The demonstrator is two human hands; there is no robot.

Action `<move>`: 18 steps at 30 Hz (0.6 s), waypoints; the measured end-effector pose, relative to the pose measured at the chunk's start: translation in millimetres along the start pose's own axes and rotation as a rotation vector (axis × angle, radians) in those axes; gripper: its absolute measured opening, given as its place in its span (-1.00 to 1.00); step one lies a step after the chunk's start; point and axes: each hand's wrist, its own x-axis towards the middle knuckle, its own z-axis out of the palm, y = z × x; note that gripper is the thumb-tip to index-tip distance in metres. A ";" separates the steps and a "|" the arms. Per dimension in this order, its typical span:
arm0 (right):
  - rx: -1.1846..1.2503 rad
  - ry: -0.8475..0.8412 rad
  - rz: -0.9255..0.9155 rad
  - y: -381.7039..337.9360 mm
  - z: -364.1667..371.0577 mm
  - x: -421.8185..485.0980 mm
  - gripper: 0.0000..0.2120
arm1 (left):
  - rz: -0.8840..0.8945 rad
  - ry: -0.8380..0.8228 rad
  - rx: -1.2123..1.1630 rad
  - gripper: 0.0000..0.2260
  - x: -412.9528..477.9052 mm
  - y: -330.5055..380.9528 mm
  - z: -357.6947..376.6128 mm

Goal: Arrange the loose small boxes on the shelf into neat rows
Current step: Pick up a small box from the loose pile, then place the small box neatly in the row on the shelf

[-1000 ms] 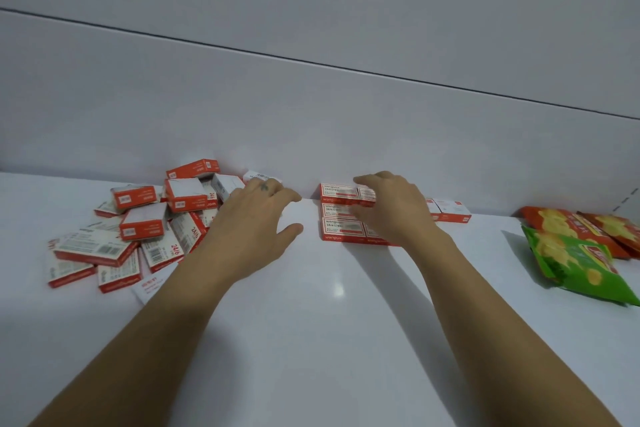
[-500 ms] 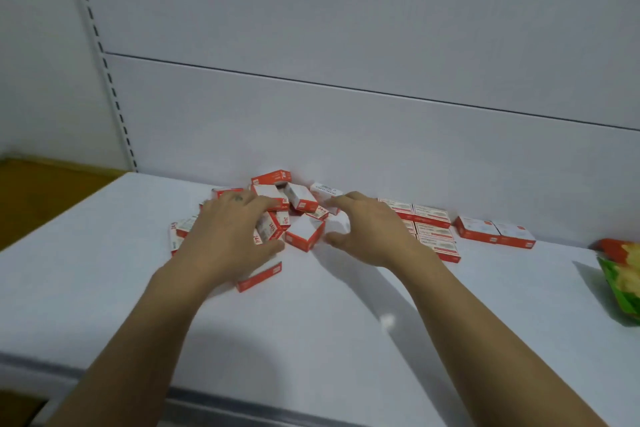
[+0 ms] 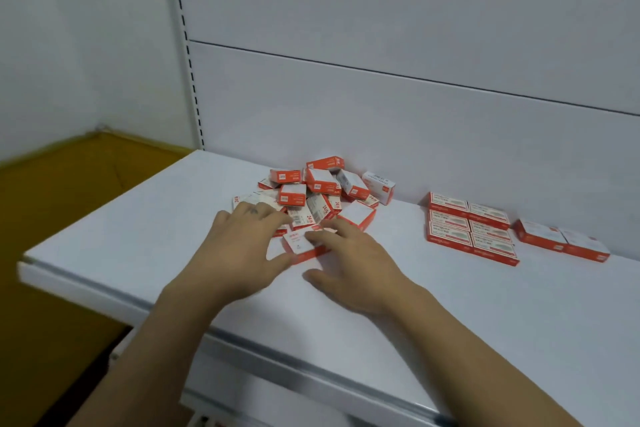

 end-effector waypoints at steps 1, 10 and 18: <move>0.001 -0.004 -0.001 2.1 0.1 -1.8 -0.44 | -0.005 -0.004 0.000 -0.45 -1.7 -0.4 1.9; 0.015 -0.004 -0.035 0.7 0.1 2.7 -0.64 | -0.008 0.005 -0.074 -0.47 -7.8 -2.4 4.2; 0.018 -0.069 -0.026 7.6 -10.8 14.3 -0.83 | 0.066 0.024 -0.096 -0.47 3.2 12.6 0.4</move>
